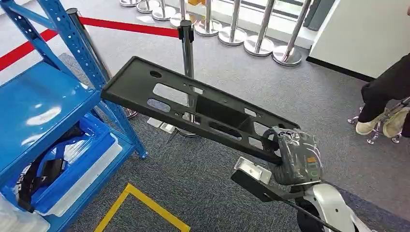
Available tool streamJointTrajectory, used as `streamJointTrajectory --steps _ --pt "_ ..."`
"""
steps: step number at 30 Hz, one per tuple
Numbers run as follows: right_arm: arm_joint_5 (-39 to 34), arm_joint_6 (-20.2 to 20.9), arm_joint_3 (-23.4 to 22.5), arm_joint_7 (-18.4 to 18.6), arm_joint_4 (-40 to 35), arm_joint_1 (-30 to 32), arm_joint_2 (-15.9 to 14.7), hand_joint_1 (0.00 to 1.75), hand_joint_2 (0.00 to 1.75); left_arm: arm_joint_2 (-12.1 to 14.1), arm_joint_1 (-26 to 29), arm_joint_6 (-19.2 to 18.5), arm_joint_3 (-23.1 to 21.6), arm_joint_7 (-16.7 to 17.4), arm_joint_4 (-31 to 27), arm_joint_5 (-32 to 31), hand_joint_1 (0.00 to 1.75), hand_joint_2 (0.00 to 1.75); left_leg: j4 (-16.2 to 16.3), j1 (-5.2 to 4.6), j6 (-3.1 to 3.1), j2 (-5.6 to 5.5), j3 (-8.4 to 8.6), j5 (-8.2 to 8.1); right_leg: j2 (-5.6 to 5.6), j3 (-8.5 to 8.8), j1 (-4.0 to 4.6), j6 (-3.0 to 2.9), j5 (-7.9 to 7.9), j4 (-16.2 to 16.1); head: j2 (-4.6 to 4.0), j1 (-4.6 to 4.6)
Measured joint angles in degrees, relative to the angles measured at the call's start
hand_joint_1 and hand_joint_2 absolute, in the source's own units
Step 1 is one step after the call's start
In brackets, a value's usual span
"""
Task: Take the parts from the cabinet and place them on the table.
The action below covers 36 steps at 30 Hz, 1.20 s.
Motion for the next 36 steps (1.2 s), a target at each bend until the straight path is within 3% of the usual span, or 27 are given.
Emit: streamJointTrajectory --steps 1,2,3,5,7,8,9,10,11,12,13,16,17,18,19,21,22,23,24,26,27,28,29,32,33,34,36 --pt "0.00 0.00 0.00 0.00 0.00 -0.01 0.00 1.75 1.75 0.00 -0.01 0.00 0.00 0.02 0.00 0.00 0.00 1.75 -0.18 -0.03 -0.26 0.25 0.24 -0.02 0.30 0.01 0.02 -0.20 0.00 -0.12 0.00 0.04" --pt "0.00 -0.02 -0.02 0.00 -0.02 -0.03 0.00 1.75 1.75 0.00 0.00 0.00 0.00 0.02 0.00 0.00 0.00 1.75 -0.17 -0.09 -0.75 0.21 0.55 -0.41 0.82 0.43 -0.51 -0.75 0.31 -0.81 0.00 0.02" --pt "0.07 -0.02 -0.02 0.00 -0.04 -0.13 0.00 1.75 1.75 0.09 0.00 0.00 0.00 0.02 0.02 -0.02 0.00 1.75 1.50 0.09 -0.98 -2.08 0.31 -1.53 1.22 0.72 -0.60 -1.03 0.42 -1.07 -0.02 -0.30" --pt "0.11 0.00 -0.02 0.00 -0.02 -0.28 0.00 1.75 1.75 0.09 -0.02 -0.02 0.00 0.00 0.02 -0.02 0.00 1.75 9.14 0.09 -1.03 -3.82 -3.41 -5.60 1.84 0.78 -0.47 -1.63 0.30 -1.03 0.00 -1.09" --pt "0.11 0.02 0.00 0.00 0.00 -0.28 0.04 1.75 1.75 0.09 -0.10 -0.11 0.00 -0.31 0.00 0.09 0.00 1.75 17.36 -0.03 -1.15 -4.15 -7.72 -8.20 2.91 0.86 -0.19 -1.84 0.17 -0.95 0.00 -1.51" --pt "0.11 0.02 0.00 0.00 0.00 -0.28 0.09 1.75 1.75 0.09 -0.25 -0.22 0.02 -0.37 0.00 0.13 0.00 1.75 18.20 -0.14 -1.09 -4.17 -8.38 -7.61 3.48 0.98 -0.14 -1.92 0.10 -0.87 0.00 -1.66" --pt "0.09 0.02 0.00 0.00 0.00 -0.33 0.09 1.75 1.75 0.09 -0.30 -0.31 0.02 -0.35 0.00 0.17 0.00 1.75 16.18 -0.21 -0.94 -4.22 -7.70 -5.42 4.27 1.17 -0.14 -1.90 -0.02 -0.78 0.00 -1.88" --pt "0.11 0.02 0.00 0.00 0.00 -0.43 0.09 1.75 1.75 0.09 -0.25 -0.31 0.02 -0.35 0.00 0.17 0.00 1.75 12.05 -0.17 -0.76 -4.46 -6.12 -2.40 5.03 1.36 -0.15 -1.80 -0.17 -0.62 0.00 -2.12" --pt "0.09 0.02 0.00 0.00 0.00 -0.53 0.11 1.75 1.75 0.09 -0.23 -0.35 0.00 -0.35 0.00 0.22 0.00 1.75 6.81 -0.05 -0.61 -5.22 -4.13 0.77 5.75 1.55 -0.16 -1.64 -0.40 -0.32 -0.02 -2.38" --pt "0.11 0.04 0.00 0.00 0.02 -0.60 0.11 1.75 1.75 0.09 -0.14 -0.42 0.00 -0.35 0.02 0.24 0.00 1.75 3.09 0.21 -0.38 -7.47 -3.14 2.12 6.27 1.32 -0.27 -1.41 -0.66 -0.08 0.00 -2.62" --pt "0.04 0.07 0.00 0.00 0.04 -0.87 0.11 1.75 1.75 0.09 0.04 -0.44 0.00 -0.35 0.00 0.26 0.00 1.75 2.31 0.31 -0.39 -8.74 -2.87 1.66 6.90 1.00 0.12 -1.11 -0.78 0.63 0.00 -2.64" --pt "-0.07 0.04 0.00 0.00 0.09 -1.01 0.13 1.75 1.75 0.09 -0.03 -0.50 0.00 -0.35 0.00 0.44 0.00 1.75 1.85 -0.15 0.36 -7.50 -2.69 1.47 8.61 0.38 -0.53 -0.14 -0.25 0.16 0.00 -2.69" --pt "-0.09 0.04 0.00 0.00 0.09 -1.05 0.13 1.75 1.75 0.02 -0.18 -0.50 0.00 -0.35 -0.04 0.44 0.00 1.75 1.23 0.16 0.83 -6.91 -2.45 1.76 9.12 0.36 -0.41 0.19 -0.31 0.21 0.00 -2.69" --pt "-0.11 0.00 0.00 0.00 0.09 -1.00 0.13 1.75 1.75 -0.02 -0.23 -0.48 0.00 -0.33 -0.04 0.44 0.00 1.75 0.84 0.31 1.17 -6.14 -2.15 1.97 6.61 0.31 -0.37 0.31 -0.99 1.12 0.00 -2.64" --pt "-0.18 0.00 0.00 -0.04 0.11 -1.36 0.11 1.75 1.75 -0.02 -0.13 -0.46 0.00 -0.31 -0.04 0.42 0.00 1.75 0.58 0.33 1.42 -5.64 -1.99 1.99 4.13 -0.80 -0.19 0.62 -2.49 3.40 0.00 -1.94" --pt "-0.26 -0.02 0.00 -0.04 0.13 -1.53 0.13 1.75 1.75 -0.02 0.01 -0.44 0.00 -0.31 -0.04 0.44 0.00 1.75 0.52 0.22 1.66 -4.27 -2.02 1.95 2.49 -5.23 -0.60 1.27 -6.58 12.14 0.00 -1.29" --pt "-0.33 -0.04 0.00 -0.04 0.22 -1.51 0.13 1.75 1.75 -0.02 0.02 -0.39 0.00 -0.26 -0.04 0.42 0.00 1.75 0.53 0.21 1.71 -3.58 -2.04 1.89 2.35 -7.26 -0.83 1.47 -7.84 16.09 0.00 -1.09" --pt "-0.46 -0.07 0.00 -0.02 0.26 -1.51 0.13 1.75 1.75 -0.02 0.01 -0.35 0.00 -0.15 -0.04 0.42 0.00 1.75 0.54 0.20 1.71 -2.99 -2.00 1.81 2.31 -8.13 -1.00 1.61 -7.73 17.64 0.00 -0.89" --pt "-0.57 -0.11 0.00 -0.02 0.35 -1.51 0.13 1.75 1.75 -0.02 0.00 -0.33 0.00 -0.11 -0.04 0.42 0.00 1.75 0.54 0.22 1.67 -2.39 -1.87 1.70 2.20 -7.61 -1.15 1.69 -6.31 16.32 0.00 -0.70" --pt "-0.63 -0.20 0.00 -0.02 0.37 -1.53 0.13 1.75 1.75 -0.02 -0.03 -0.33 0.00 0.04 -0.04 0.42 0.00 1.75 0.54 0.28 1.32 -1.40 -1.35 1.31 1.25 -2.84 -1.40 1.75 -1.09 6.99 0.00 -0.24" --pt "-0.66 -0.26 0.00 -0.02 0.37 -1.55 0.13 1.75 1.75 -0.02 -0.02 -0.31 0.00 0.11 -0.04 0.39 0.00 1.75 0.54 0.27 1.10 -1.04 -1.02 1.06 -0.50 -0.19 -1.39 1.65 0.97 1.88 0.00 -0.04" --pt "-0.70 -0.35 0.00 -0.02 0.44 -1.64 0.15 1.75 1.75 0.07 -0.01 -0.28 0.00 0.18 0.00 0.37 0.00 1.75 0.50 -0.14 0.75 -0.73 -0.91 0.84 -2.61 0.44 -0.59 1.50 -0.22 0.42 0.00 0.20" --pt "-0.74 -0.42 0.00 -0.04 0.44 -1.68 0.15 1.75 1.75 0.07 0.00 -0.26 0.00 0.26 0.00 0.31 0.00 1.75 0.56 -0.21 0.40 -0.62 -0.90 0.71 -1.48 0.38 -0.51 0.62 0.14 0.00 0.00 0.20" --pt "-0.79 -0.48 0.00 0.00 0.46 -1.71 0.11 1.75 1.75 0.07 -0.07 -0.13 0.00 0.39 0.00 0.31 0.00 1.75 -0.01 -0.23 -0.55 0.77 -0.07 0.45 -0.01 0.35 -0.29 -0.38 0.09 -0.40 0.00 -0.13" --pt "-0.79 -0.48 0.00 -0.02 0.46 -1.67 0.13 1.75 1.75 0.11 -0.05 -0.09 0.00 0.39 0.00 0.28 0.00 1.75 0.59 0.12 -0.97 -0.38 0.11 -0.21 0.43 0.77 -0.79 -0.81 0.34 -0.82 0.00 -0.28" --pt "-0.76 -0.57 0.00 0.00 0.46 -1.90 0.13 1.75 1.75 0.11 -0.05 -0.09 0.00 0.37 0.00 0.22 0.00 1.75 2.53 0.10 -0.98 -2.43 -0.57 -1.55 0.83 0.88 -0.73 -1.27 0.29 -0.87 0.00 -0.67" --pt "-0.79 -0.59 0.00 0.00 0.46 -1.99 0.13 1.75 1.75 0.11 -0.03 -0.09 0.00 0.28 0.00 0.22 0.00 1.75 11.89 0.07 -0.95 -3.97 -5.04 -6.29 1.73 0.92 -0.50 -1.77 0.16 -0.84 0.00 -1.86"
